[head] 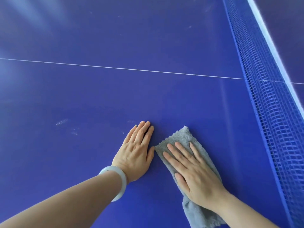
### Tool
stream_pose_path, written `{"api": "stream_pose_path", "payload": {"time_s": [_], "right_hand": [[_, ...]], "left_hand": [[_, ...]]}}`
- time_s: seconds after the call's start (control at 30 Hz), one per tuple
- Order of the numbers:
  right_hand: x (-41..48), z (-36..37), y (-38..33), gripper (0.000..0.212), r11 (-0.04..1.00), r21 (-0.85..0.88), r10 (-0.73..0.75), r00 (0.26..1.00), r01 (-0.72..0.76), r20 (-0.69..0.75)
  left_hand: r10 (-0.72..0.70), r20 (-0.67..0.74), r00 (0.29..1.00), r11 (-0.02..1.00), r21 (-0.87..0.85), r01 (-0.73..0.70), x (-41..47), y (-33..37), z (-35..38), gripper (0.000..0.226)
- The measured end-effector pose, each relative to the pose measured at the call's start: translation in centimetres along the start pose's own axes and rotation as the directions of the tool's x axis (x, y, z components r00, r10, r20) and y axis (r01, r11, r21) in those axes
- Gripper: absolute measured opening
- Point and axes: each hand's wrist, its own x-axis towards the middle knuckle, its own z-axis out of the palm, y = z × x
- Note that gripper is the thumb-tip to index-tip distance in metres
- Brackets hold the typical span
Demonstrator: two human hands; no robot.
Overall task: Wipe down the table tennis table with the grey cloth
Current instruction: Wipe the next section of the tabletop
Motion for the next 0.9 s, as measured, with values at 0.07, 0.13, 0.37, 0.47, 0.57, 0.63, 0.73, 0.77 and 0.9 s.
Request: {"api": "stream_pose_path", "payload": {"time_s": [0.07, 0.13, 0.37, 0.47, 0.57, 0.63, 0.73, 0.77, 0.9], "right_hand": [[1.9, -0.7, 2.6, 0.062, 0.999, -0.015, -0.037, 0.999, 0.037, 0.036], [6.3, -2.2, 6.7, 0.06, 0.994, -0.065, 0.089, 0.996, -0.088, 0.017], [14.6, -3.2, 9.4, 0.057, 0.824, 0.009, 0.565, 0.823, -0.566, -0.063], [7.4, -0.9, 0.5, 0.059, 0.927, -0.024, 0.371, 0.923, -0.375, -0.099], [-0.3, 0.3, -2.9, 0.06, 0.997, -0.017, 0.069, 0.997, -0.069, -0.019], [-1.7, -0.7, 2.3, 0.061, 0.995, -0.058, 0.081, 0.997, -0.082, -0.011], [-1.6, -2.9, 11.4, 0.061, 0.827, -0.12, 0.548, 0.835, -0.55, -0.046], [-1.5, -3.4, 13.5, 0.061, 0.735, -0.123, 0.667, 0.744, -0.666, -0.037], [0.2, -2.5, 9.2, 0.059, 0.527, -0.025, 0.846, 0.527, -0.85, -0.082]], "left_hand": [[0.004, -0.005, 1.0, 1.0, -0.001, -0.004, 0.0, -0.1, 0.0, 0.063], [0.008, -0.006, 1.0, 1.0, 0.001, -0.008, 0.0, -0.1, 0.0, 0.064], [0.012, -0.021, 1.0, 1.0, -0.024, -0.012, -0.1, -0.4, 0.4, 0.062], [0.009, -0.025, 1.0, 0.999, -0.045, -0.01, -0.2, -0.4, 0.4, 0.062], [0.011, -0.031, 0.999, 0.999, -0.053, -0.012, -0.1, -0.3, 0.4, 0.064], [0.014, -0.034, 0.999, 0.998, -0.059, -0.016, 0.0, -0.4, 0.6, 0.061], [0.008, -0.041, 0.999, 0.999, -0.051, -0.01, 0.0, -0.3, 0.6, 0.06], [0.006, -0.042, 0.999, 0.999, -0.05, -0.008, 0.0, -0.3, 0.6, 0.06], [0.006, -0.045, 0.999, 0.998, -0.061, -0.008, -0.1, -0.3, 0.6, 0.059]]}}
